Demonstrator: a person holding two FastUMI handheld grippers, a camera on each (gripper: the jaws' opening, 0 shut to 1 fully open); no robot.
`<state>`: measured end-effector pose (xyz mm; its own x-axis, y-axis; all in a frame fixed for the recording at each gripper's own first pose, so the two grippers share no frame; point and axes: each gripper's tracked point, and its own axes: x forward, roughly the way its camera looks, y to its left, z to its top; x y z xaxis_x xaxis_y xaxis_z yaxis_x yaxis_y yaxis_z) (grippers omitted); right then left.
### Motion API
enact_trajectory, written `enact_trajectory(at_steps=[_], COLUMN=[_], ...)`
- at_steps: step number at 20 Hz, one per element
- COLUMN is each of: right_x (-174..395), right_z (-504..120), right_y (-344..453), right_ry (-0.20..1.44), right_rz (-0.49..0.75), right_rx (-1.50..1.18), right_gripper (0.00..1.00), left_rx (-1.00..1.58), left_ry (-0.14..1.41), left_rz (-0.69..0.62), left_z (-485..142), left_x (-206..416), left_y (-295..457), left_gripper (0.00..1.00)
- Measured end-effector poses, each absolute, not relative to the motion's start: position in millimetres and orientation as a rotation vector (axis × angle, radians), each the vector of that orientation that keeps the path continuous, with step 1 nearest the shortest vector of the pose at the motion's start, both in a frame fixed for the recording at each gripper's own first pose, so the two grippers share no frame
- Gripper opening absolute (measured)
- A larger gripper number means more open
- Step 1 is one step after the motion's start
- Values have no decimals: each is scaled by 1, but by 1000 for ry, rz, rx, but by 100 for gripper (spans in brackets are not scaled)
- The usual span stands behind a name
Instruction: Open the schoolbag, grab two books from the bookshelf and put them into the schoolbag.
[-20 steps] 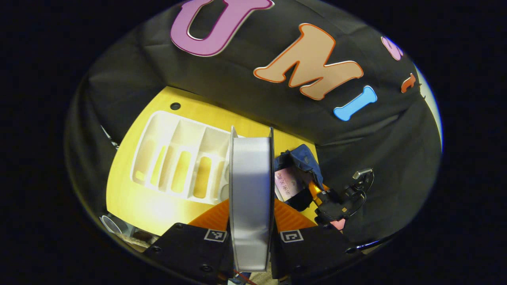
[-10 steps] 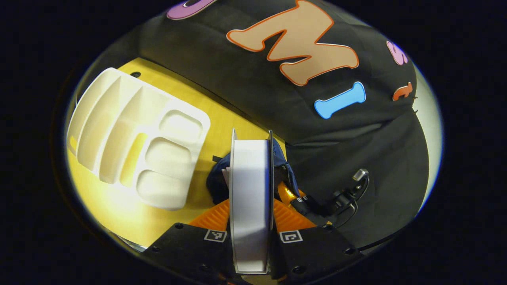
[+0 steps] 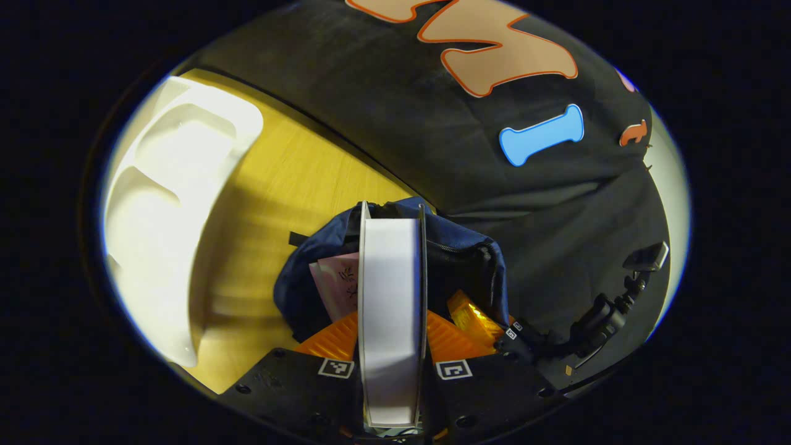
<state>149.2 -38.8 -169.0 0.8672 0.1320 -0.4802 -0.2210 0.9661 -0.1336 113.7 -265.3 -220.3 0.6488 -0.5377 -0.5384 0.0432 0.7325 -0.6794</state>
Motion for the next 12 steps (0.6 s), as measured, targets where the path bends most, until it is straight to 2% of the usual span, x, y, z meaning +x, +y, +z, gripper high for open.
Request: enact_trajectory(at_steps=[9, 12], right_x=[151, 151], right_z=[-169, -169], right_y=[-33, -32], right_ry=[488, 487], right_rz=[184, 176], right_rx=[-171, -184], right_gripper=[7, 7], left_rx=[-862, -841], left_ry=[769, 734], left_rz=[-371, -400], left_z=[-281, -293], left_x=[155, 166], left_y=[-308, -322], left_gripper=[35, 36])
